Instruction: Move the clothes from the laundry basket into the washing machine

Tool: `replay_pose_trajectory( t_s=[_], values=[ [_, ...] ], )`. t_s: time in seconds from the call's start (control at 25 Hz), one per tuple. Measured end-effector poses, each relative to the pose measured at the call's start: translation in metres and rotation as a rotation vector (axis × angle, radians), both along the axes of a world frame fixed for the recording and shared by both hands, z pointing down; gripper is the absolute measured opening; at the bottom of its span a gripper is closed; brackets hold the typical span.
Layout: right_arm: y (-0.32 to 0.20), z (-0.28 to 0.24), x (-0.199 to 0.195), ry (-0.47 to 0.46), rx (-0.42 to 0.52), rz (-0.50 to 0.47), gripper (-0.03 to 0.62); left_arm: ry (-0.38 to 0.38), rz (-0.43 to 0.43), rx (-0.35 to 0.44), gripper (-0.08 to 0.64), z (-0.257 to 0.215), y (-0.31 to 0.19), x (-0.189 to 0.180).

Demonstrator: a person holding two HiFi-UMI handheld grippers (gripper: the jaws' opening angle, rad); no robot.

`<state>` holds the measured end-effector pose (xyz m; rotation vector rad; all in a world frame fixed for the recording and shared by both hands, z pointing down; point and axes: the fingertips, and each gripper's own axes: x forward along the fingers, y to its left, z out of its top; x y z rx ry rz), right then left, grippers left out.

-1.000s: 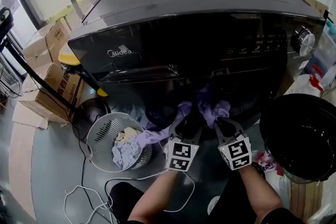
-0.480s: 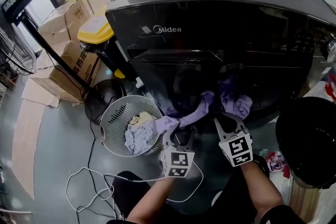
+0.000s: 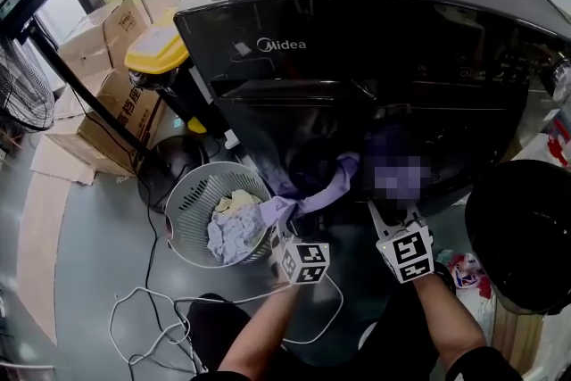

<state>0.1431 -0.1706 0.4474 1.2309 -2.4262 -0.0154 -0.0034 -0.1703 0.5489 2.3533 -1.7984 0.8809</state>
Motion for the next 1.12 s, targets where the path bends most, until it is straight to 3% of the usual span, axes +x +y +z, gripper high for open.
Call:
replay_pose_trajectory(
  t_s=[0.24,0.48,0.92,1.12],
  values=[
    [0.0,-0.002,0.016,-0.002,0.009,0.025,0.04,0.04,-0.048,0.02,0.029,-0.009,-0.003,0.003],
    [-0.003,-0.003,0.029,-0.017,0.012,0.048,0.041,0.152,0.012,0.064,0.025,-0.039,0.004,0.028],
    [-0.001,0.003,0.075,-0.022,-0.005,0.116,0.041,0.33,0.154,0.16,0.023,-0.107,-0.027,0.121],
    [0.002,0.006,0.093,-0.021,-0.012,0.14,0.041,0.339,0.174,0.226,0.025,-0.133,-0.073,0.154]
  ],
)
